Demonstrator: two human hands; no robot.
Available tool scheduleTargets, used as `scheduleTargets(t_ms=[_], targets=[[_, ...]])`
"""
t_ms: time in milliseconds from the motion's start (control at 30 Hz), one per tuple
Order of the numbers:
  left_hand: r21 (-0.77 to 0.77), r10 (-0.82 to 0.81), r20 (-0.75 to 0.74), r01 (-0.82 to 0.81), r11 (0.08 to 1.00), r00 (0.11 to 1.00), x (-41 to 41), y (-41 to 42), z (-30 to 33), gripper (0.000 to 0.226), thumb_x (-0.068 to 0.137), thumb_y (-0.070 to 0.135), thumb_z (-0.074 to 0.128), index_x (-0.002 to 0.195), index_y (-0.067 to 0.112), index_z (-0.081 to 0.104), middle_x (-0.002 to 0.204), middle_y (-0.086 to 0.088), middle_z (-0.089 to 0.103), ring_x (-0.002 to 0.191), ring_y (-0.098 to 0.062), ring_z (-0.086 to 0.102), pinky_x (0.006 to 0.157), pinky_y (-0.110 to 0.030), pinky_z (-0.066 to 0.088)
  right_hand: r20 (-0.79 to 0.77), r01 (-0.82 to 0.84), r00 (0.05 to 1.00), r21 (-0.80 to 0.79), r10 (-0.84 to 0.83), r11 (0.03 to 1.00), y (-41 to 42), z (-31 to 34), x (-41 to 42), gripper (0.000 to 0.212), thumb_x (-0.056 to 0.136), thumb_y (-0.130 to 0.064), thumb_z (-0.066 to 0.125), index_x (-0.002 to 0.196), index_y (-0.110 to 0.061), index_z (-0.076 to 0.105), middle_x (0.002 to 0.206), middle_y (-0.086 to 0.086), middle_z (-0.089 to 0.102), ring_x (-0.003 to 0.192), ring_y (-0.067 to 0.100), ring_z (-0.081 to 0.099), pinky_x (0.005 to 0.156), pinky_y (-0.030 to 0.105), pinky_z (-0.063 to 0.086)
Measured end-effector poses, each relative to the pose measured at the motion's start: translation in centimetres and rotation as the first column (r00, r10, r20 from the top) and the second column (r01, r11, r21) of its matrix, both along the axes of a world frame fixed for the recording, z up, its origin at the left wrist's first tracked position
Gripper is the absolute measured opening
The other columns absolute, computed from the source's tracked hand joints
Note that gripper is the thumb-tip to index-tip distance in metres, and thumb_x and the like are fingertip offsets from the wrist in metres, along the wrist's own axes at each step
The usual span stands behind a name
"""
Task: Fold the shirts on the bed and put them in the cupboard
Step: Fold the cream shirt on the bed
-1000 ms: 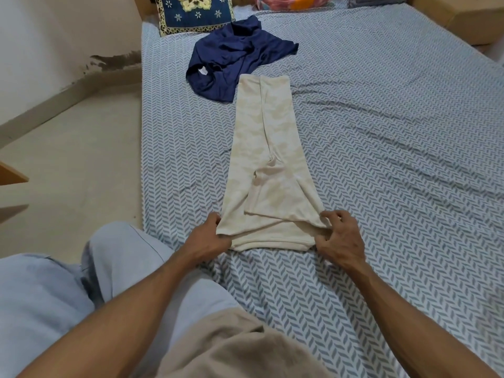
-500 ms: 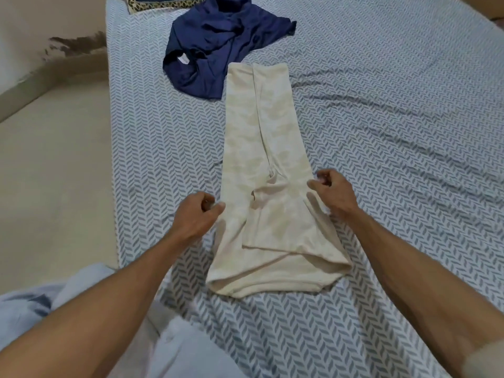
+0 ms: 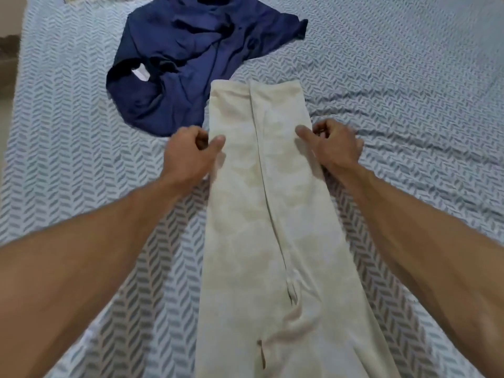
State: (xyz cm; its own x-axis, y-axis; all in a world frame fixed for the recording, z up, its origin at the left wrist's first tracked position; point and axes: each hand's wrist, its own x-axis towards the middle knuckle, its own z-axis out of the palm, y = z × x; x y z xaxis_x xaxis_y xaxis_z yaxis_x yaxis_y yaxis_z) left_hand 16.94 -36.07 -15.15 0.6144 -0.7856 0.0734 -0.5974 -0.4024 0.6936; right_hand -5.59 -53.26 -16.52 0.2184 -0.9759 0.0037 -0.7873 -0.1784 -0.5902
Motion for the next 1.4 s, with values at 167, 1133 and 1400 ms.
scheduleTargets(t_ms=[167,1133,1400], targets=[[-0.014,0.072,-0.083,-0.074,0.997,0.994,4.1,-7.3,-0.5,0.045,0.086,0.058,0.071,0.092,0.013,0.070,0.085,-0.001,0.068,0.079,-0.017,0.062,0.071,-0.033,0.047,0.197,0.054,0.978,0.043,-0.062,0.998,-6.1,-0.6,3.0,0.065,0.052,-0.091,0.059,0.066,-0.027,0.066,0.065,-0.010,0.067,0.081,0.017,0.069,0.099,0.051,0.049],[-0.107,-0.005,-0.466,-0.051,0.993,0.885,6.7,-9.7,1.7,0.004,0.085,0.014,0.078,0.085,0.015,0.075,0.092,-0.003,0.075,0.088,-0.019,0.071,0.086,-0.039,0.061,0.626,-0.097,0.777,0.225,-0.067,0.970,-8.7,1.5,3.0,0.025,0.080,-0.015,0.076,0.061,-0.020,0.061,0.058,0.000,0.059,0.054,0.019,0.056,0.066,0.037,0.052],[-0.249,-0.144,-0.543,0.005,0.969,0.827,4.1,-4.7,4.6,0.011,0.082,0.020,0.082,0.086,0.011,0.077,0.081,-0.001,0.077,0.073,-0.009,0.069,0.074,-0.035,0.058,0.669,-0.130,0.734,0.308,-0.118,0.942,-3.5,5.4,-0.3,0.031,0.084,-0.006,0.075,0.062,-0.023,0.062,0.072,-0.004,0.069,0.075,0.016,0.068,0.063,0.033,0.055]])
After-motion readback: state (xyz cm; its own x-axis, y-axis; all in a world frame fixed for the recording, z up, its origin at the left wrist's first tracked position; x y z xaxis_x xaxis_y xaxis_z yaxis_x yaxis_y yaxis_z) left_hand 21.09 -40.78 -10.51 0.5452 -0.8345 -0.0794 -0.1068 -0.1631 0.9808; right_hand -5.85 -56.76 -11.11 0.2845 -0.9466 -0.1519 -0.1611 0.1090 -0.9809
